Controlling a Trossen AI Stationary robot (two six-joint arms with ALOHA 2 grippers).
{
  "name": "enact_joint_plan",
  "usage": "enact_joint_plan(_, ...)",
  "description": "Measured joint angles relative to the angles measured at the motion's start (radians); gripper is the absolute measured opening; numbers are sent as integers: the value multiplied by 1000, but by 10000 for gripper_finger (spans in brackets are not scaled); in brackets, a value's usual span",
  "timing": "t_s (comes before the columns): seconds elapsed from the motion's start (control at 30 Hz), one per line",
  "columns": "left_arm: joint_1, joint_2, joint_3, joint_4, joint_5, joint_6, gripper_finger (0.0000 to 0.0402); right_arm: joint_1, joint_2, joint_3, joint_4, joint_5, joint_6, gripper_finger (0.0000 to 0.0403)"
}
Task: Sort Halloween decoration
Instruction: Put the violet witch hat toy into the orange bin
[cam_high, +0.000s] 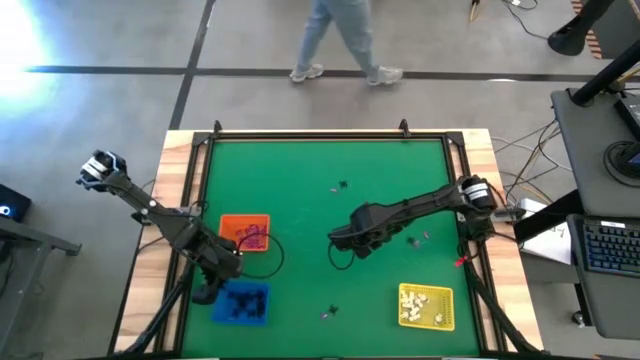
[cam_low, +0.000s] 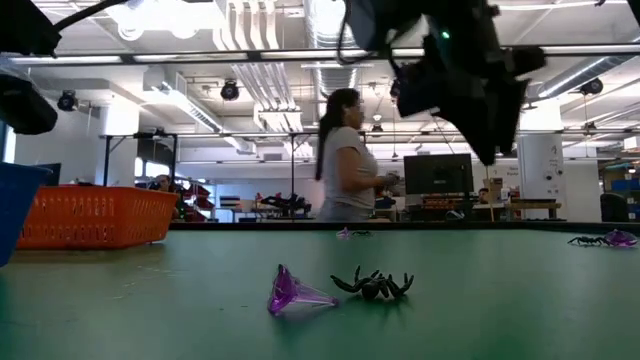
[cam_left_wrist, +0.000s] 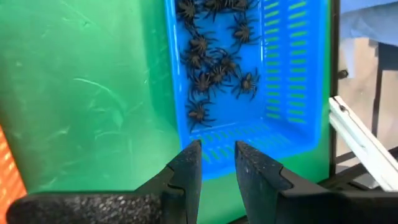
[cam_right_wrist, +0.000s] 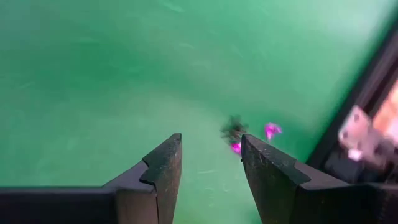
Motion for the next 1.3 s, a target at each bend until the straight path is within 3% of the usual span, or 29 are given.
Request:
enact_joint_plan(0.2, 0, -98, 0, -16, -4, -44, 78, 10, -108, -229, 116, -10, 284, 159)
enact_joint_plan(0.4, 1, -173, 0, -16, -56, -84, 78, 22, -238, -442, 400, -44, 380, 159)
enact_joint_plan(0.6, 1, -206, 0, -18, -67, -107, 78, 33, -322, -601, 420, -71, 542, 153)
enact_joint_plan(1.3, 1, -200, 0, -33, -73, -121, 78, 33, -382, -826, 563, -168, 528, 146)
